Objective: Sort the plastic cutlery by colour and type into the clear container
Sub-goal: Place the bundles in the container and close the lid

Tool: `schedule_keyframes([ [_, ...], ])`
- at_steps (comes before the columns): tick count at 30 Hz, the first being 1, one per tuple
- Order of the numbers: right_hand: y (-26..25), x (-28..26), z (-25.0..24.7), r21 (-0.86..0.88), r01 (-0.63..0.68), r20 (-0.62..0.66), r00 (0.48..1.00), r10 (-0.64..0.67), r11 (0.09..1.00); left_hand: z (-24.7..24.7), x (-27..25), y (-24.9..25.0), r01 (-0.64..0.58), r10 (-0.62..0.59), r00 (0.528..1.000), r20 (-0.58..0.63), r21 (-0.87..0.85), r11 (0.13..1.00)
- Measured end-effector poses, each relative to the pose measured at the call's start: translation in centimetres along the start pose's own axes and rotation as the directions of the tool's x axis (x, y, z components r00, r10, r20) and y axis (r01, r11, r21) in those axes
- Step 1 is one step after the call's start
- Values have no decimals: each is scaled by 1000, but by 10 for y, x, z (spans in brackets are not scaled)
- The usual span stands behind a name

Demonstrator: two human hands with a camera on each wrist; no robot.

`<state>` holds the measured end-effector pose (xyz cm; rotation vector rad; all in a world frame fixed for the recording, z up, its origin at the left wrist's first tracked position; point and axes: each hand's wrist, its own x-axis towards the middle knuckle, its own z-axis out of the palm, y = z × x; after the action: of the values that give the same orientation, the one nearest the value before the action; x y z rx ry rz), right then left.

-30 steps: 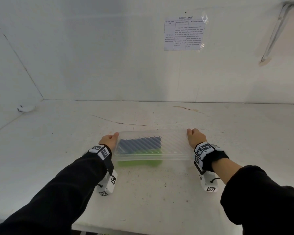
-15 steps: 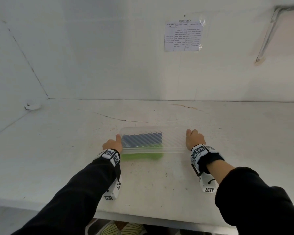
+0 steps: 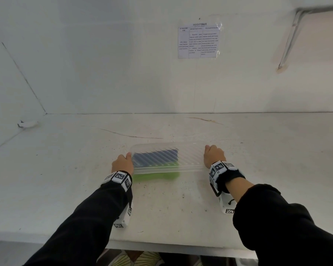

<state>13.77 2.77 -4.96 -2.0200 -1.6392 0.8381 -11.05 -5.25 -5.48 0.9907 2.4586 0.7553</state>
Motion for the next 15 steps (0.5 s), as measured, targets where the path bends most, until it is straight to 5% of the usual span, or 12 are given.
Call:
schedule_keyframes([
  [3, -1, -1, -2, 18, 88, -24, 996, -87, 996, -1, 1, 0, -133, 131, 990, -49, -41, 990],
  [6, -1, -3, -6, -67, 194, 39, 981, -192, 979, -5, 3, 0, -295, 294, 955, 27, 37, 955],
  [11, 1, -8, -3, -133, 254, 205, 953, -224, 958, 0, 0, 2, -371, 325, 912, 252, 163, 914],
  [15, 3, -8, -1, -155, 271, 215, 948, -236, 950, 4, 8, -4, -405, 345, 900, 267, 218, 888],
])
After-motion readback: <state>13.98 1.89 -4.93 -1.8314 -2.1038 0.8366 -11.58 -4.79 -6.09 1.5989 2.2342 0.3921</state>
